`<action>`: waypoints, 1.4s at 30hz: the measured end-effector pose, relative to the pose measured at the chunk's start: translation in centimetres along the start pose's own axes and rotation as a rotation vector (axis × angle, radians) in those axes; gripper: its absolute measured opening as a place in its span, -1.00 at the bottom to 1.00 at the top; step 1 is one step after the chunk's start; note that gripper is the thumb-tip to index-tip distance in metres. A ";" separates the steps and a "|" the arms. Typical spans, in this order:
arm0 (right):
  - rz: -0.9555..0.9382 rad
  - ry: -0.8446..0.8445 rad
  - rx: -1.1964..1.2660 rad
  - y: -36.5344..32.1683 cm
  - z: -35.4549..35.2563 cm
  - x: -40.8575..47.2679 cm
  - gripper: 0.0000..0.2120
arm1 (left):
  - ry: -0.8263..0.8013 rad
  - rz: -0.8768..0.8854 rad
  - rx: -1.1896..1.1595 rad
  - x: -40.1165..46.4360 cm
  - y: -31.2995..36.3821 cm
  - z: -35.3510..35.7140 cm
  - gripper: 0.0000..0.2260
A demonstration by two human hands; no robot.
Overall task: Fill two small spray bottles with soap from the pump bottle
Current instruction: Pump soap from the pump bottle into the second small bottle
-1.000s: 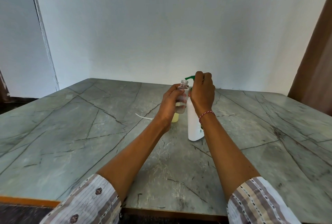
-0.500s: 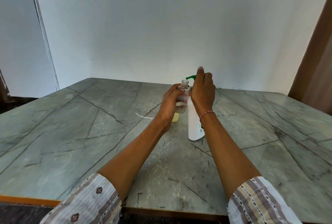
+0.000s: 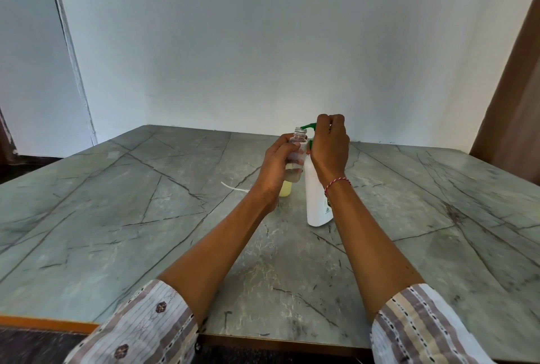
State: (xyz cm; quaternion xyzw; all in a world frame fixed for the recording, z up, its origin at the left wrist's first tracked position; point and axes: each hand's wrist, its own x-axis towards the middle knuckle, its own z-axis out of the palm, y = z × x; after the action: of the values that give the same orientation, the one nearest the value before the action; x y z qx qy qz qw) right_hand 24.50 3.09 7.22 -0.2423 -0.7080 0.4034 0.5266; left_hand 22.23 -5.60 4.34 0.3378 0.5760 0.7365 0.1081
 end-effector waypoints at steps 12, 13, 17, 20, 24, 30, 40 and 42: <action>0.031 0.020 -0.051 0.0 0.2 0.0 -0.62 | -0.005 -0.014 0.013 0.0 -0.1 0.1 -0.73; 0.029 0.017 -0.046 0.0 0.1 0.1 -0.62 | -0.002 -0.012 0.013 0.0 -0.1 0.1 -0.73; -0.019 -0.051 -0.057 0.4 -0.6 0.1 -0.63 | 0.002 -0.009 -0.014 0.0 -0.2 0.0 -0.78; -0.023 -0.022 -0.050 0.2 -0.2 0.0 -0.70 | 0.004 -0.014 -0.020 0.1 -0.1 0.0 -0.80; 0.011 0.014 0.023 -0.1 0.0 -0.2 -0.84 | -0.005 -0.002 -0.011 0.2 -0.2 -0.1 -0.80; 0.004 0.019 0.036 -0.1 -0.2 -0.3 -0.87 | -0.016 0.001 0.004 0.1 -0.4 -0.1 -0.78; -0.011 -0.038 -0.065 0.1 -0.4 -0.1 -0.64 | -0.007 0.006 -0.001 0.1 -0.3 0.0 -0.78; -0.026 -0.042 -0.084 0.1 -0.3 -0.1 -0.70 | -0.002 0.007 -0.006 0.1 -0.3 -0.1 -0.79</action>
State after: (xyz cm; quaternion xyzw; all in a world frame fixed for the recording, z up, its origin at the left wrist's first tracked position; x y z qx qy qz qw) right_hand 24.84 3.18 7.14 -0.2463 -0.7382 0.3715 0.5063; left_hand 22.02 -5.48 4.14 0.3404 0.5724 0.7383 0.1071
